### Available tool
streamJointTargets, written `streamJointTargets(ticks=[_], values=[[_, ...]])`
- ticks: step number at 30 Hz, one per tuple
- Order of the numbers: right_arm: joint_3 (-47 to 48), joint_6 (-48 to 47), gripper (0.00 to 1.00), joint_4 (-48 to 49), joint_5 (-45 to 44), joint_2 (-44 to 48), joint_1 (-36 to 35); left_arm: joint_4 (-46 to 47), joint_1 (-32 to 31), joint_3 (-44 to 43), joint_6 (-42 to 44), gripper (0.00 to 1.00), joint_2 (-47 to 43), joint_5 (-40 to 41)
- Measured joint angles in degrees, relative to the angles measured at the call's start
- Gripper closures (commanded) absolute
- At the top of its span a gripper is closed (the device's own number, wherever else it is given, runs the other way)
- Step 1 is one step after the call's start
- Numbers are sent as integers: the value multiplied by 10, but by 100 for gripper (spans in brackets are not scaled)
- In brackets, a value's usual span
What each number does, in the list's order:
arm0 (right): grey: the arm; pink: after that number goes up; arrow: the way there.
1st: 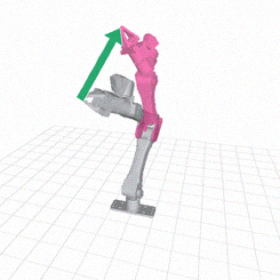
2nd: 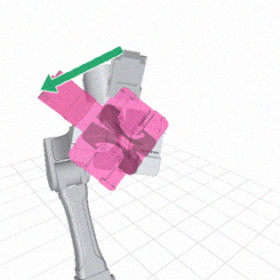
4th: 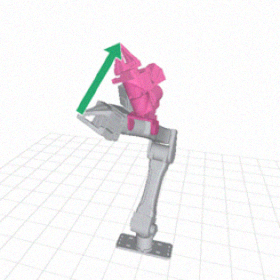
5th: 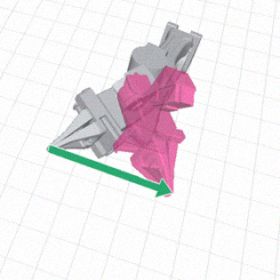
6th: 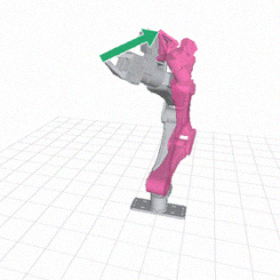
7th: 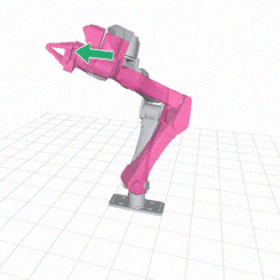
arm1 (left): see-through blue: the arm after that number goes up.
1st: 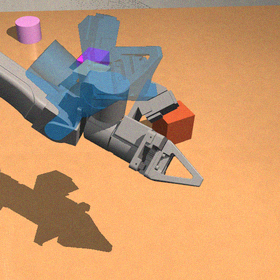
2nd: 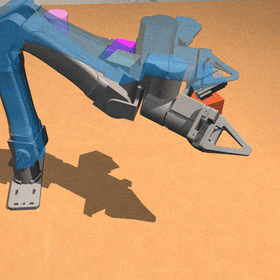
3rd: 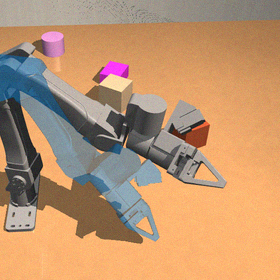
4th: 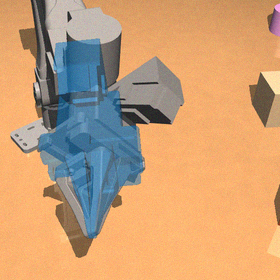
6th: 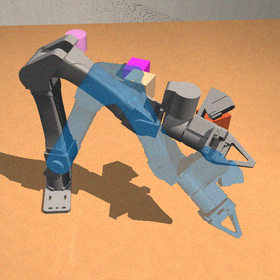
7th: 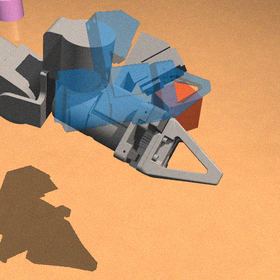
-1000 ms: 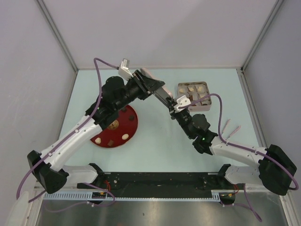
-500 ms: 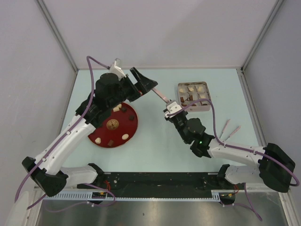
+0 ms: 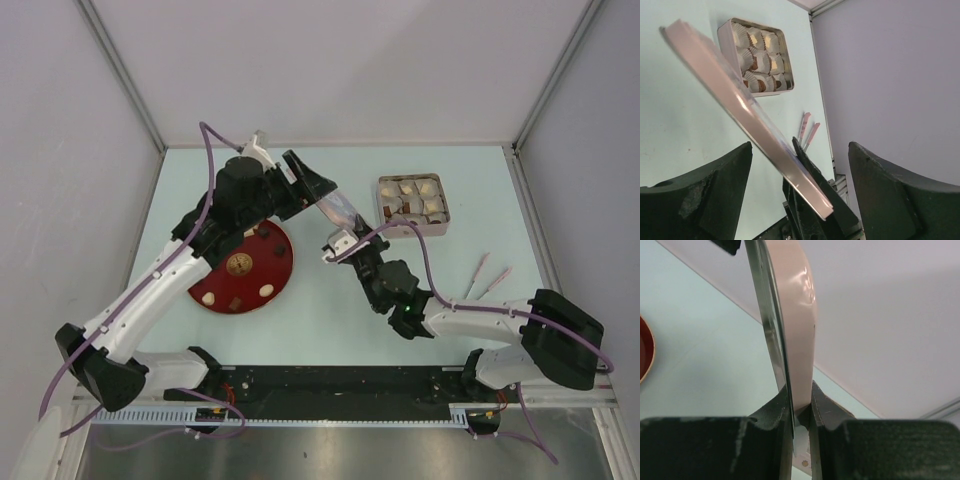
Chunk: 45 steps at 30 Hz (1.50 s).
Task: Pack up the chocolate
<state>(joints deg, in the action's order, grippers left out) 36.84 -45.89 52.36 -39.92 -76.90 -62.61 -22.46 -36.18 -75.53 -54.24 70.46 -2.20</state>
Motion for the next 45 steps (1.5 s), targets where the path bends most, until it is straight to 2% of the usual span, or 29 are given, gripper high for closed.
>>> streamJointTargets(ticks=[4,9,15,19,25,32,34,37,40,45], values=[[5,-35,100,38,-16,-17,-7,-6,0,7,0,20,3,1],[10,-78,100,72,-31,-40,-17,-7,9,28,-5,27,6,3],[13,-123,98,113,-49,-72,-29,0,31,40,-18,46,7,5],[13,-148,95,134,-58,-90,-37,10,37,40,-25,67,7,3],[18,-161,77,140,-64,-99,-43,24,41,40,-41,84,7,-4],[21,-120,38,95,-60,-92,-47,31,51,46,-35,92,5,-16],[21,-95,26,63,-60,-77,-48,31,59,47,-22,92,5,-16],[22,-46,14,-3,-54,-43,-48,32,75,47,-3,92,5,-15],[23,20,7,-90,-42,4,-47,37,91,47,34,92,5,-10],[40,161,0,-266,13,91,-18,36,123,47,101,92,5,7]])
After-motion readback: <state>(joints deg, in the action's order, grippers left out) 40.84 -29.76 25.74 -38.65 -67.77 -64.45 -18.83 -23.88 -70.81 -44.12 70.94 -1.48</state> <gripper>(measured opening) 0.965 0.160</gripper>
